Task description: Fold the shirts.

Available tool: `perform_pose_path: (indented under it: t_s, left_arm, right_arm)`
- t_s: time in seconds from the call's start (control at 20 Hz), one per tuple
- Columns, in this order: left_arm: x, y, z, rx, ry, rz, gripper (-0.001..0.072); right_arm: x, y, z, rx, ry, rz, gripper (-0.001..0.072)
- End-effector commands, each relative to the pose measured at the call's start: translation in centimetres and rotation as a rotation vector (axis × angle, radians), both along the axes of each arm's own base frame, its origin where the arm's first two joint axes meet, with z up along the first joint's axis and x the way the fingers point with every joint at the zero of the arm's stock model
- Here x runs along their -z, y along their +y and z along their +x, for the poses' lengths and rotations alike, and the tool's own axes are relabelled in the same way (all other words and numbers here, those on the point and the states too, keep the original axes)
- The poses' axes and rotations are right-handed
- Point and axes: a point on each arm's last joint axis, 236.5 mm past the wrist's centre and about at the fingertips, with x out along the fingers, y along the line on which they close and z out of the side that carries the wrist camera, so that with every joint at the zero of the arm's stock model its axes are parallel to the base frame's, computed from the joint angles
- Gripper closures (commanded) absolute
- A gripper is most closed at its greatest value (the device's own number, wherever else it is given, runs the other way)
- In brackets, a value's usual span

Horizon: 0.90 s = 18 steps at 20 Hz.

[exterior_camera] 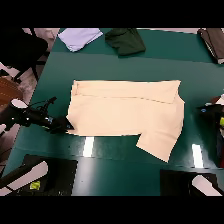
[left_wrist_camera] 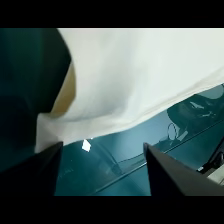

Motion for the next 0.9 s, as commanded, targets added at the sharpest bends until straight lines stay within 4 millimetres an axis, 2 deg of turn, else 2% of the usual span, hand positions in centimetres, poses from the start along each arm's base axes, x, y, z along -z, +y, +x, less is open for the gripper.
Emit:
perform_pose_path:
  t_s: [0.0, 0.2, 0.35, 0.4, 0.5, 0.55, 0.6, 0.85]
  left_arm:
    - [0.2, -0.8, -0.2, 0.003, -0.023, -0.033, 0.0087]
    - [-0.3, -1.2, -0.4, 0.008, -0.013, -0.058, 0.0091]
    - [-1.1, -0.5, 0.6, -0.002, -0.032, -0.045, 0.0109]
    - [-1.8, 0.4, 1.4, -0.031, -0.053, -0.034, 0.0109]
    - [-2.8, 4.0, 2.6, -0.12, -0.102, 0.066, 0.0108]
    - [-2.7, 6.0, 2.5, -0.153, -0.106, 0.146, 0.0108]
    - [-2.6, 6.6, 2.5, -0.165, -0.112, 0.178, 0.0107]
    - [-0.3, 6.0, 1.1, -0.179, -0.076, 0.173, 0.0107]
  right_arm:
    - [-0.7, -1.7, -1.3, 0.056, -0.032, -0.058, 0.0265]
    - [0.6, -1.6, -1.5, 0.041, 0.013, -0.008, 0.0264]
    - [1.6, -1.0, -1.9, 0.002, 0.042, 0.036, 0.0265]
    - [1.8, -1.0, -1.9, 0.002, 0.048, 0.042, 0.0265]
    - [1.9, -1.3, -1.7, 0.009, 0.045, 0.032, 0.0266]
    - [2.0, -1.4, -1.7, 0.013, 0.043, 0.029, 0.0266]
    - [2.0, -1.5, -1.6, 0.014, 0.041, 0.023, 0.0266]
    - [2.0, -1.2, -1.5, 0.007, 0.038, 0.019, 0.0266]
